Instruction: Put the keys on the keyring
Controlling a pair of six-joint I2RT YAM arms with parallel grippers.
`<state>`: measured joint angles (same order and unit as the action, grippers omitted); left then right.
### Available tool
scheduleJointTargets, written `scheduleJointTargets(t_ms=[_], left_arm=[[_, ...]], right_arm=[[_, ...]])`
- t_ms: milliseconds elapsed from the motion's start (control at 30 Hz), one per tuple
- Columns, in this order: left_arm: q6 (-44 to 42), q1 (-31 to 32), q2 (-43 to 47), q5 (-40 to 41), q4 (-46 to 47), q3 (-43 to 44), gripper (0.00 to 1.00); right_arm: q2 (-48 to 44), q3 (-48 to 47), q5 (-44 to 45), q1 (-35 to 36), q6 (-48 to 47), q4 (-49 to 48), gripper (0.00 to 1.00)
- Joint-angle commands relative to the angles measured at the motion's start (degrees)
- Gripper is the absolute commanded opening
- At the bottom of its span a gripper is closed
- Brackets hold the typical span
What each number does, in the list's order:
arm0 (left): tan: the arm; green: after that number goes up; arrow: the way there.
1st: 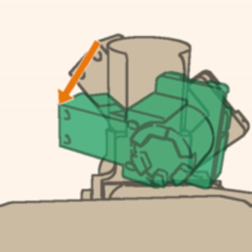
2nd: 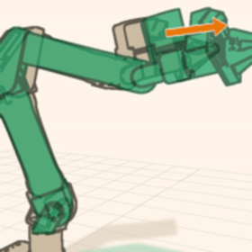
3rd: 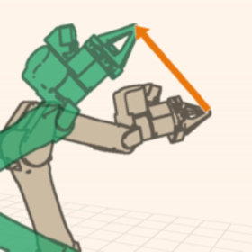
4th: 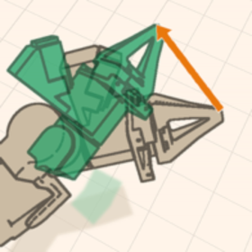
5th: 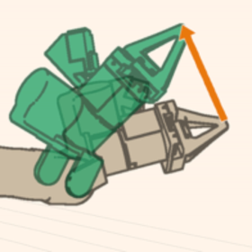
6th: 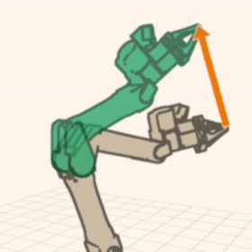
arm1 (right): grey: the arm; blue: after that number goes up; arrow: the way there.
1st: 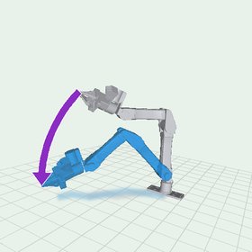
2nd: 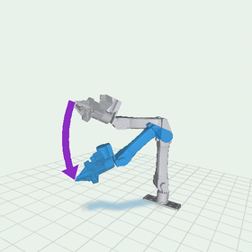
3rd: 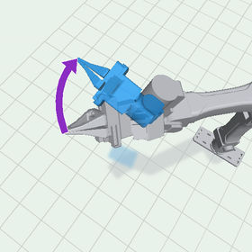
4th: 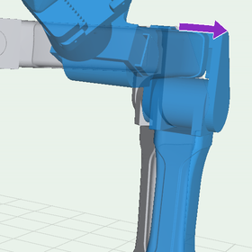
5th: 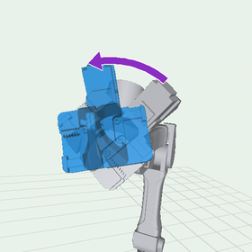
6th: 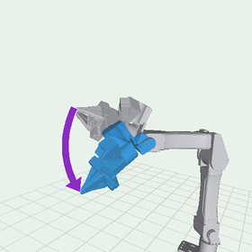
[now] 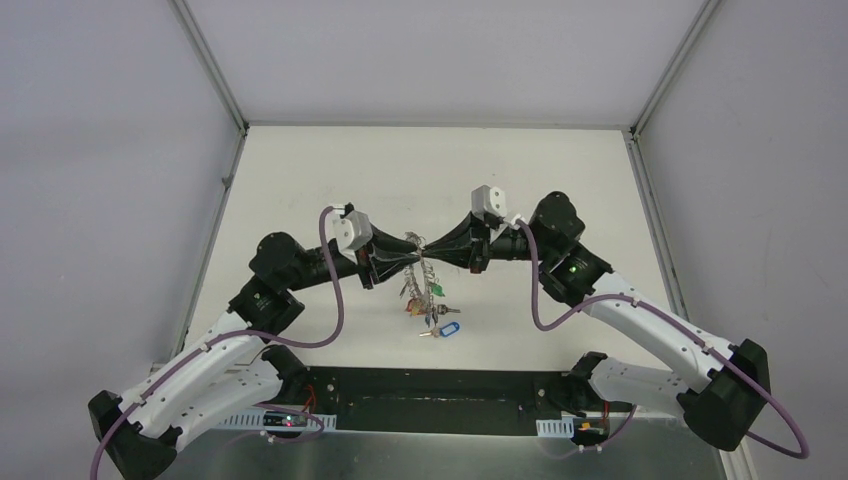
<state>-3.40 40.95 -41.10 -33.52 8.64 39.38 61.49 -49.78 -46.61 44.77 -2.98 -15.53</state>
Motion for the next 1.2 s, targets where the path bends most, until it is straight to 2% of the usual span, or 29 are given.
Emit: scheduleJointTargets(t_ms=[0,233,533,633,733,767,867,933,1033,1167], left_arm=[[5.06,0.62,0.94,-0.77,10.21,-1.93,0.25],[4.63,0.62,0.90,-1.95,13.60,-2.81,0.18],[5.55,0.62,0.74,-3.92,17.54,-2.95,0.18],[4.36,0.62,-0.19,-5.30,15.28,-1.86,0.03],[2.85,0.62,-1.22,-5.98,10.46,0.53,0.00],[1.97,0.62,-1.38,-6.05,8.63,1.44,0.00],[-0.85,0.62,-1.70,-5.64,2.24,4.60,0.00],[-3.69,0.62,-2.42,-5.78,-4.81,8.12,0.00],[-8.63,0.62,-4.71,-6.41,-17.12,14.83,0.00],[-14.95,0.60,-8.40,-5.83,-31.39,23.22,0.00]], right_arm=[[-2.16,-0.25,-1.89,0.05,2.70,-8.52,0.00],[-1.82,-0.33,-2.75,0.04,4.48,-9.87,0.00],[-1.47,0.27,-2.43,0.05,4.78,-9.87,0.00],[-1.38,0.30,-2.35,0.04,4.98,-9.87,0.00],[-1.45,0.43,-1.79,0.04,5.43,-9.87,0.00],[-1.65,0.51,-1.32,0.05,5.48,-9.83,0.09],[-3.04,1.43,1.24,0.01,5.03,-9.03,0.44],[-3.86,2.01,2.48,0.05,4.58,-8.38,0.59],[-4.43,1.54,3.68,0.05,3.28,-5.77,0.70],[-4.21,0.52,8.72,0.04,3.71,-3.20,0.77]])
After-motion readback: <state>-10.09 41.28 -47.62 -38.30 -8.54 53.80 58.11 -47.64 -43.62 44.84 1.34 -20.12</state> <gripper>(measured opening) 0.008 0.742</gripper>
